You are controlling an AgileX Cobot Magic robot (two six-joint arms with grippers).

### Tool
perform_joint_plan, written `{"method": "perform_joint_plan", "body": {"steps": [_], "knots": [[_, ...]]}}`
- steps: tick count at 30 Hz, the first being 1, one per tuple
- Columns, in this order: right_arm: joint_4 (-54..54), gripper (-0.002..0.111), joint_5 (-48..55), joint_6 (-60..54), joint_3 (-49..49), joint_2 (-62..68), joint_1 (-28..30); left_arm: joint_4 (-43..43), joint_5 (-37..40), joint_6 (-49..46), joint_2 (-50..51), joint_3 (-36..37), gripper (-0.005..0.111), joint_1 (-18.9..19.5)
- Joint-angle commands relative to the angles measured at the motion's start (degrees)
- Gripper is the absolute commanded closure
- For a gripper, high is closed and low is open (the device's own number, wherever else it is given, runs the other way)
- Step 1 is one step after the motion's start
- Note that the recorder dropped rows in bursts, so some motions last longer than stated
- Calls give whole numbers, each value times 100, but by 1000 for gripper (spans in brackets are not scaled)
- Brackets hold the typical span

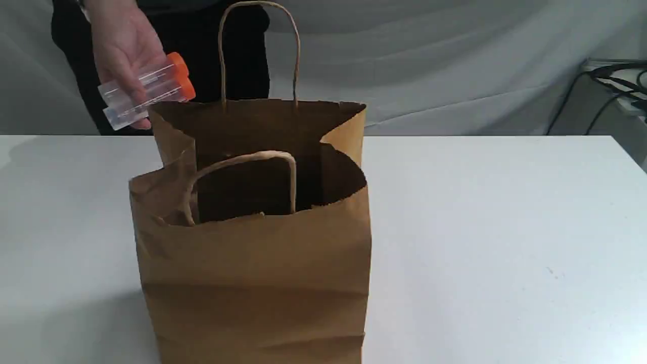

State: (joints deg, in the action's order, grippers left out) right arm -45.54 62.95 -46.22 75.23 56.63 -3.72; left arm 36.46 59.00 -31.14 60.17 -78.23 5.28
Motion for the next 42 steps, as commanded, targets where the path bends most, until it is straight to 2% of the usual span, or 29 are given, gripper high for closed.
{"method": "perform_joint_plan", "body": {"steps": [1, 5, 8, 10, 15, 18, 23, 29, 39, 42], "knots": [[-622, 108, 278, -353, 55, 166, 10, 138, 472, -127, 630, -215, 107, 8], [-705, 108, 412, -736, 55, 376, -337, 370, 669, -548, 1101, -215, 107, 8], [-705, 106, 438, -950, 55, 610, -849, 770, 885, -1001, 1422, -215, 107, 8], [-669, 99, 438, -950, 55, 784, -1206, 999, 1009, -1227, 1634, -215, 107, 8], [-159, 66, 187, -950, 55, 1275, -2013, 1123, 1045, -1370, 1995, -215, 107, 8], [310, 57, -134, -950, 55, 1511, -2431, 1123, 1045, -1530, 2090, -215, 107, 8], [663, 56, -684, -1036, 55, 1948, -3083, 1136, 1096, -1795, 2127, -215, 107, 8], [773, 56, -1246, -1163, 55, 2232, -3524, 1246, 1096, -1855, 2127, -215, 107, 8], [1305, 60, -1687, -1163, 55, 2267, -3570, 1324, 1096, -1885, 2127, -215, 107, 8], [1318, 67, -1616, -1080, 55, 2295, -3570, 1392, 1096, -1892, 2127, -215, 107, 8]]}}
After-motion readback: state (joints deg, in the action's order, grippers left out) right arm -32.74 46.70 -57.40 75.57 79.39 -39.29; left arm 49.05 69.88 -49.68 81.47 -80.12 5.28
